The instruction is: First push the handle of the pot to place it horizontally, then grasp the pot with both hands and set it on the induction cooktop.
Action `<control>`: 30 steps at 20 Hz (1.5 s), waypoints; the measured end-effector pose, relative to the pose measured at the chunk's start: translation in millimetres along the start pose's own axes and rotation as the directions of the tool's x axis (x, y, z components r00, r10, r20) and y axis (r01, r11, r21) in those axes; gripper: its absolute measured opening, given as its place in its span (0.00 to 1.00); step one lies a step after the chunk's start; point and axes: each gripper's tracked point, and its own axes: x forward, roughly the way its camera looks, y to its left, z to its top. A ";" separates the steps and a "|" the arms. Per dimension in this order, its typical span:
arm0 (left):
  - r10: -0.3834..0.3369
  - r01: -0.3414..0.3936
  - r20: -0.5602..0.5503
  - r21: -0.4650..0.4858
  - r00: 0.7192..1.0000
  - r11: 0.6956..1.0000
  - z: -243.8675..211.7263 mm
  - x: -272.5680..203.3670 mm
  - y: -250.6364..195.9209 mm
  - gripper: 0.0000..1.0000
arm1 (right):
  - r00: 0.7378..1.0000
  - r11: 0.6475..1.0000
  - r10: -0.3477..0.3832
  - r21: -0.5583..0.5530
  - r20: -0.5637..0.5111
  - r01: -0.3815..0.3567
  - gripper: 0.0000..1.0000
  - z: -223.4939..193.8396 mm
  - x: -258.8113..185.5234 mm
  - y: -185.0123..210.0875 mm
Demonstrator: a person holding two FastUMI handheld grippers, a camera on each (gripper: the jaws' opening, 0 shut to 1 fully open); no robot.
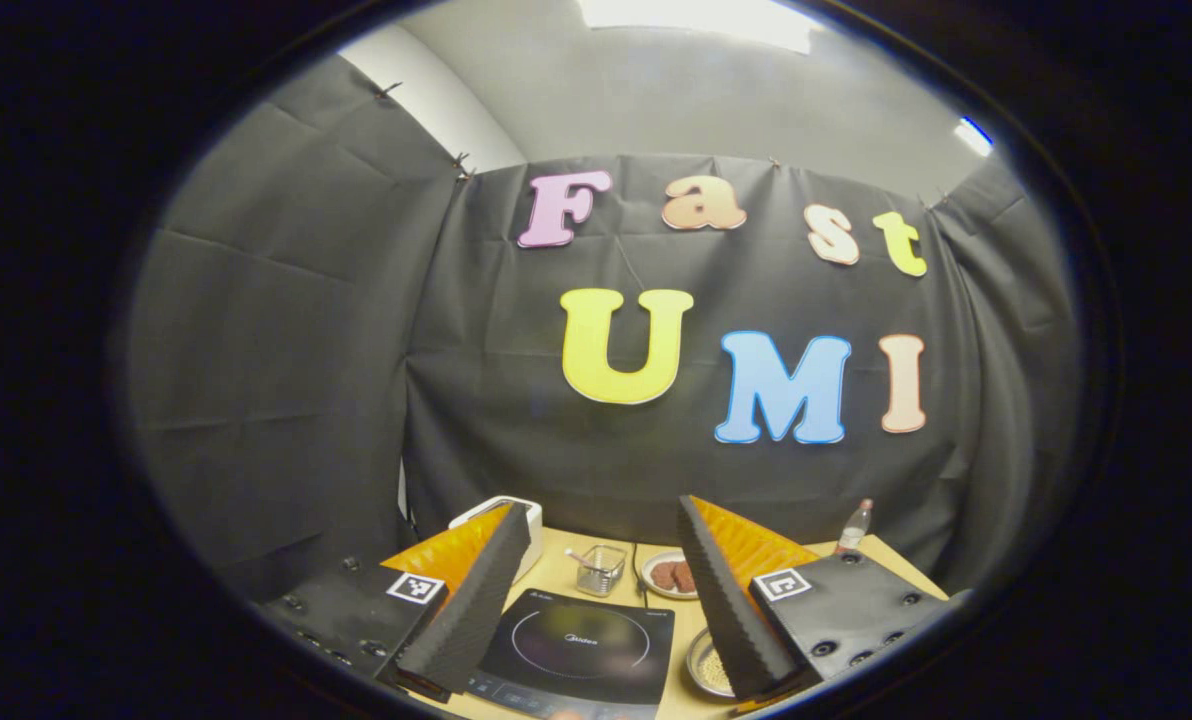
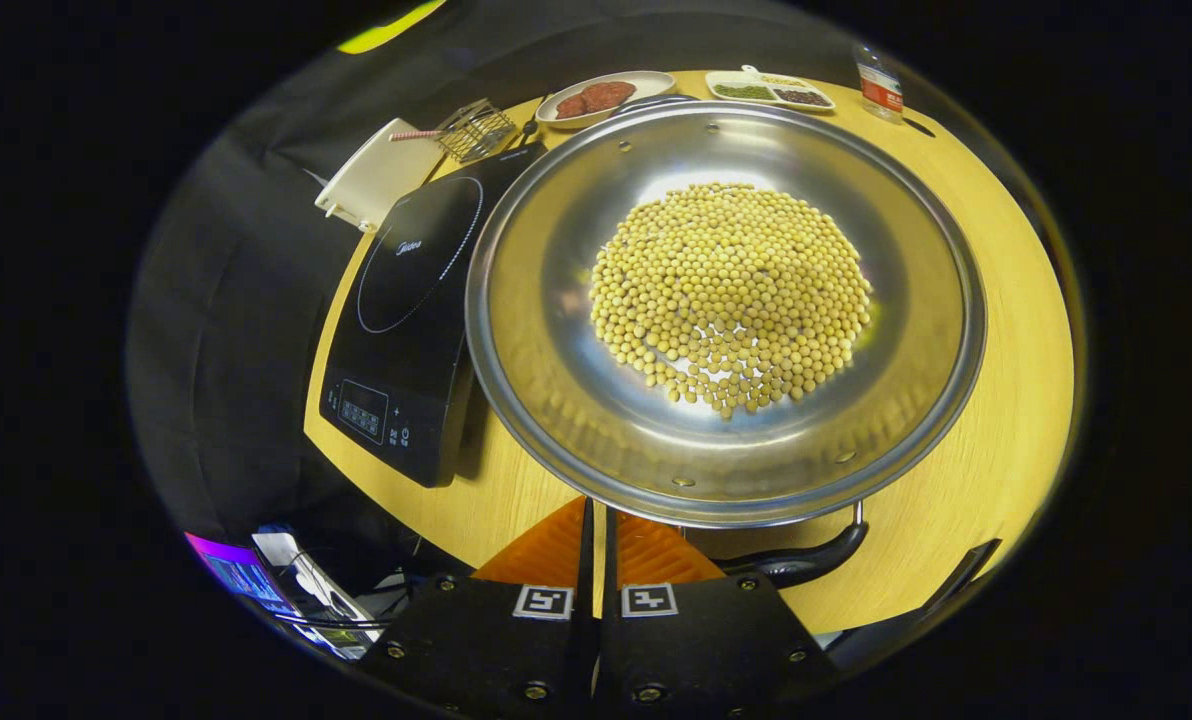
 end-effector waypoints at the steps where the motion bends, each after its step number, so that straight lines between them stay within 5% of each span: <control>1: -0.007 0.007 -0.002 0.003 1.000 1.000 -0.5 1.4 -1.8 0.99 | 1.000 1.000 0.000 0.006 0.002 0.000 0.04 0.7 -0.9 -2.8; 30: -0.139 0.139 -0.046 -0.011 0.989 0.990 -22.7 26.5 -57.2 0.98 | 0.992 0.984 -0.124 0.133 0.017 0.120 0.04 -6.3 -29.5 -102.6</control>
